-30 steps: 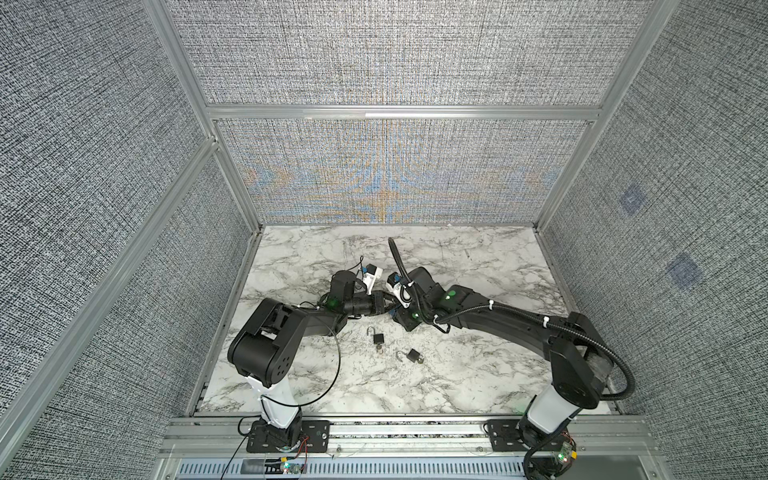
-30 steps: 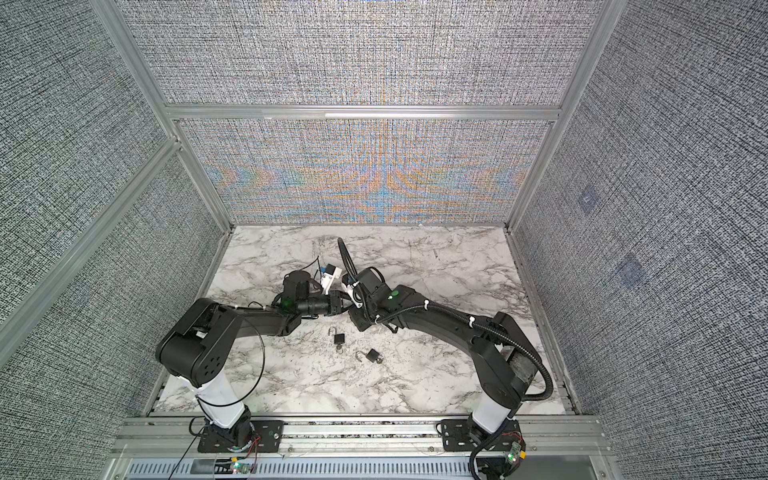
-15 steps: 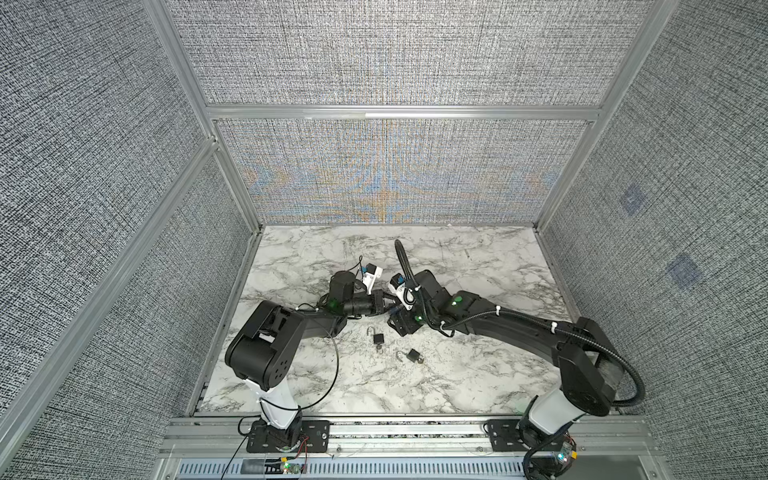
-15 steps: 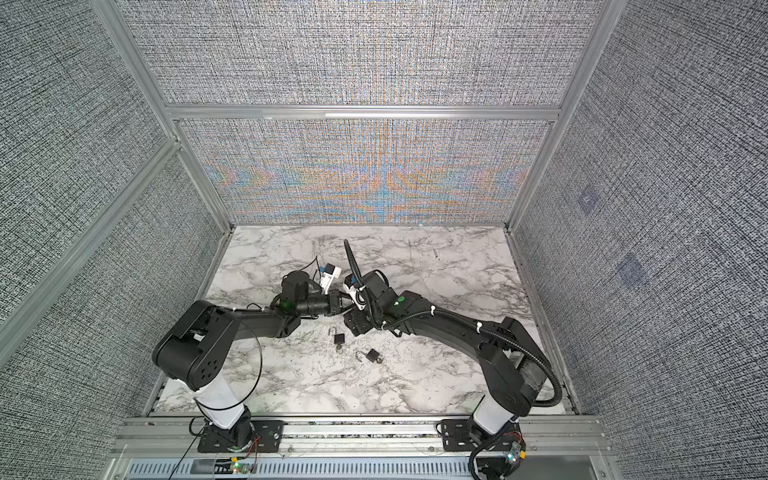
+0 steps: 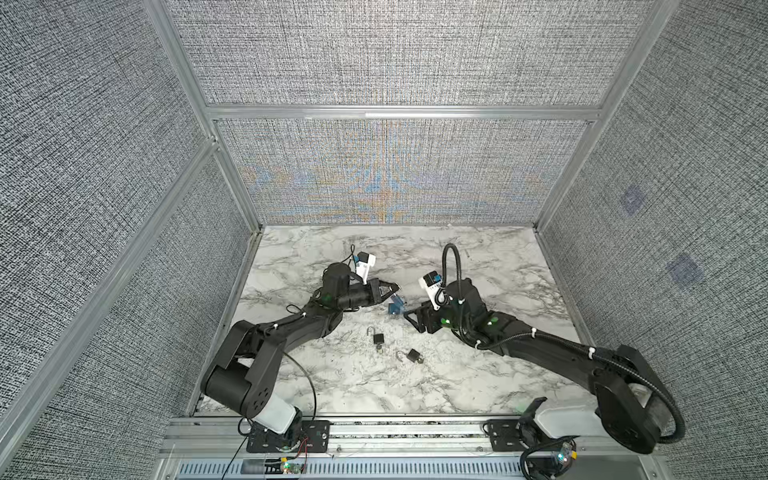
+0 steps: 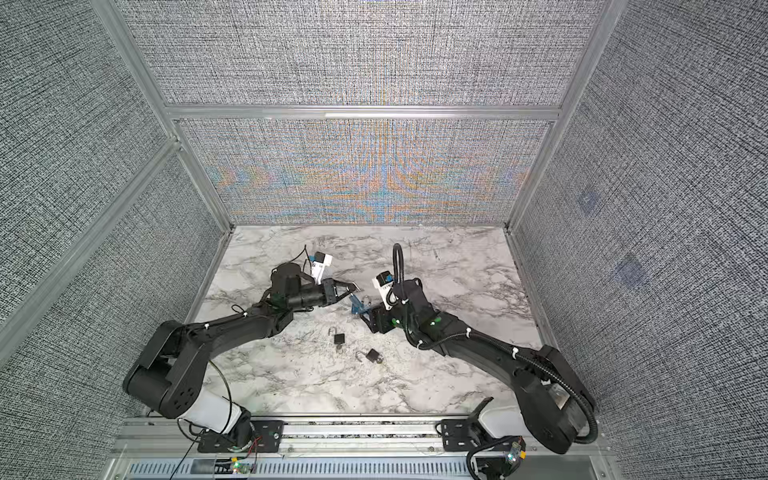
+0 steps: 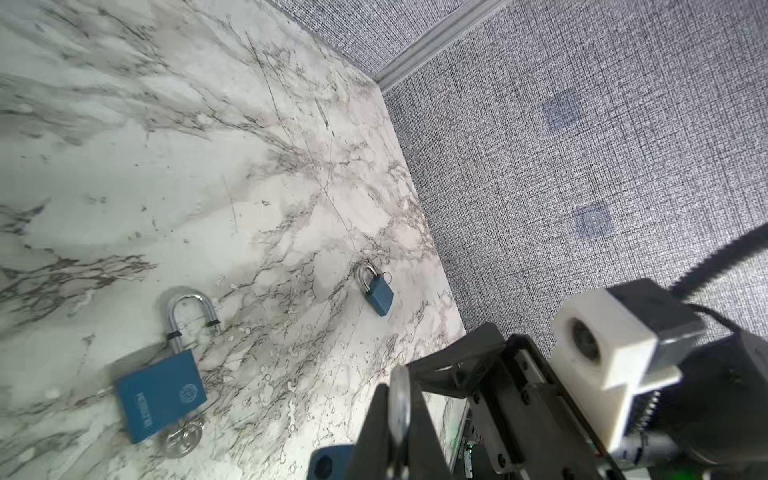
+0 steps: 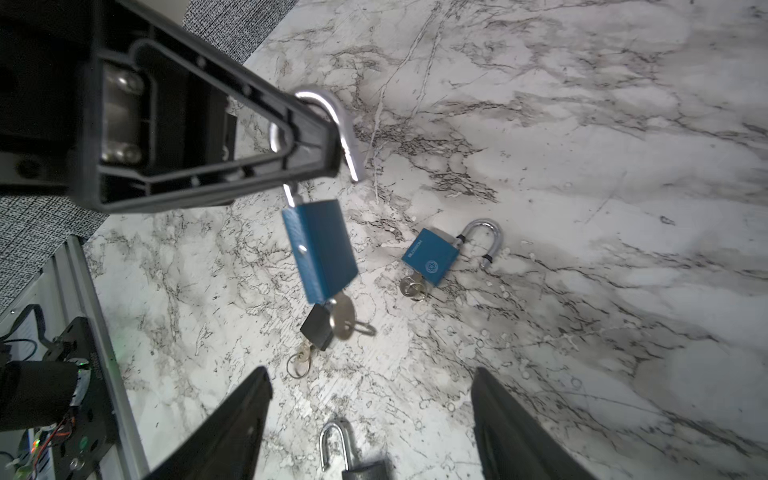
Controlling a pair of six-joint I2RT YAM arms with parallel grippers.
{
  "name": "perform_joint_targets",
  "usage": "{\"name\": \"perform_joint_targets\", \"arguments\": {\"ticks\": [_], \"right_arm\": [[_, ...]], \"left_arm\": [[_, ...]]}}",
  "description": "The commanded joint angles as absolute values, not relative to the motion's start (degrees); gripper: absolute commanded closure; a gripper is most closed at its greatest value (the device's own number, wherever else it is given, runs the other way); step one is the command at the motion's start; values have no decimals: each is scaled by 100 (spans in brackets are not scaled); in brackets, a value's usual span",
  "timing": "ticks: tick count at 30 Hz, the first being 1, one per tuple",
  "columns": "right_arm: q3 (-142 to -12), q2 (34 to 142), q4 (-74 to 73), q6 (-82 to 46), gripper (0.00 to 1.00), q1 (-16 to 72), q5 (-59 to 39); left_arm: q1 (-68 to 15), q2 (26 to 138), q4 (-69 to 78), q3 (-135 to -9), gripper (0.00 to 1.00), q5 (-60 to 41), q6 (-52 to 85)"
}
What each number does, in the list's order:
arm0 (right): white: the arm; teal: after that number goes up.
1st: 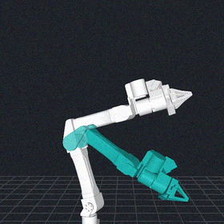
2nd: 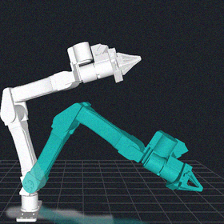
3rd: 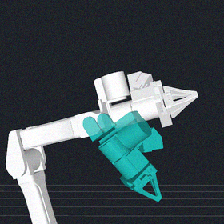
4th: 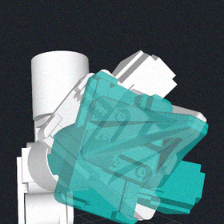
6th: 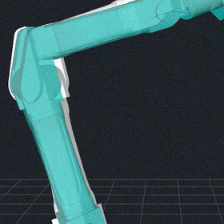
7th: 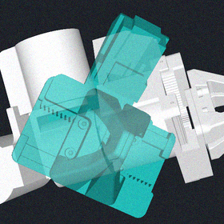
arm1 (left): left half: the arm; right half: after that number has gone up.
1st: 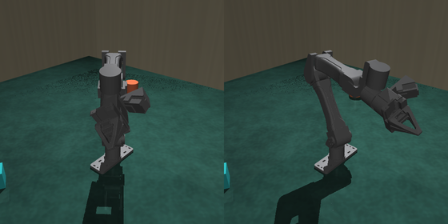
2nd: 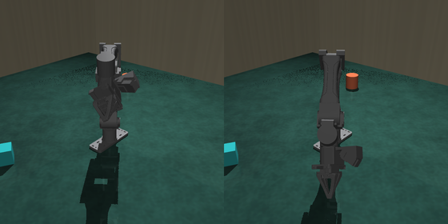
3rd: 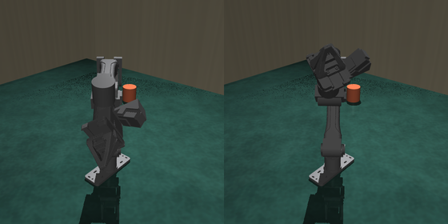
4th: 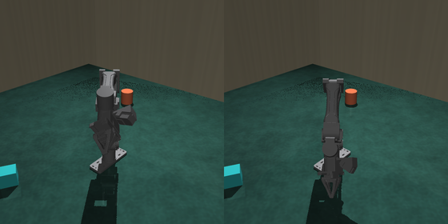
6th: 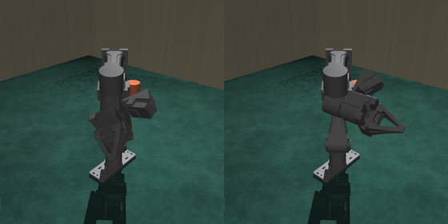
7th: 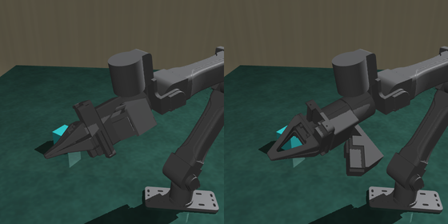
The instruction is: Lock with the key
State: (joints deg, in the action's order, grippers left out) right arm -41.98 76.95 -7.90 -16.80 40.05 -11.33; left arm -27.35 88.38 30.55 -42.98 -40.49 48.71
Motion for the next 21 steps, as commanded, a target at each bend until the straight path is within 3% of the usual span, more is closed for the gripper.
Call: {"name": "perform_joint_targets", "arguments": {"ticks": [1,6,14,21], "right_arm": [[-3959,7587,-1842,-1700,26,4008,-1265],[-3774,7655,-2351,-1631,30,4009,-1349],[-3981,8066,-2590,-1631,45,4011,-1467],[-4158,8219,-2619,-1540,48,4008,-1550]], "left_arm": [[-2759,8688,2903,-4355,100,-3815,5088],[-2811,8604,2726,-4471,100,-3726,5278],[-2920,8567,2672,-4533,100,-3586,5422],[-2952,8417,2745,-4430,100,-3495,5488]]}}
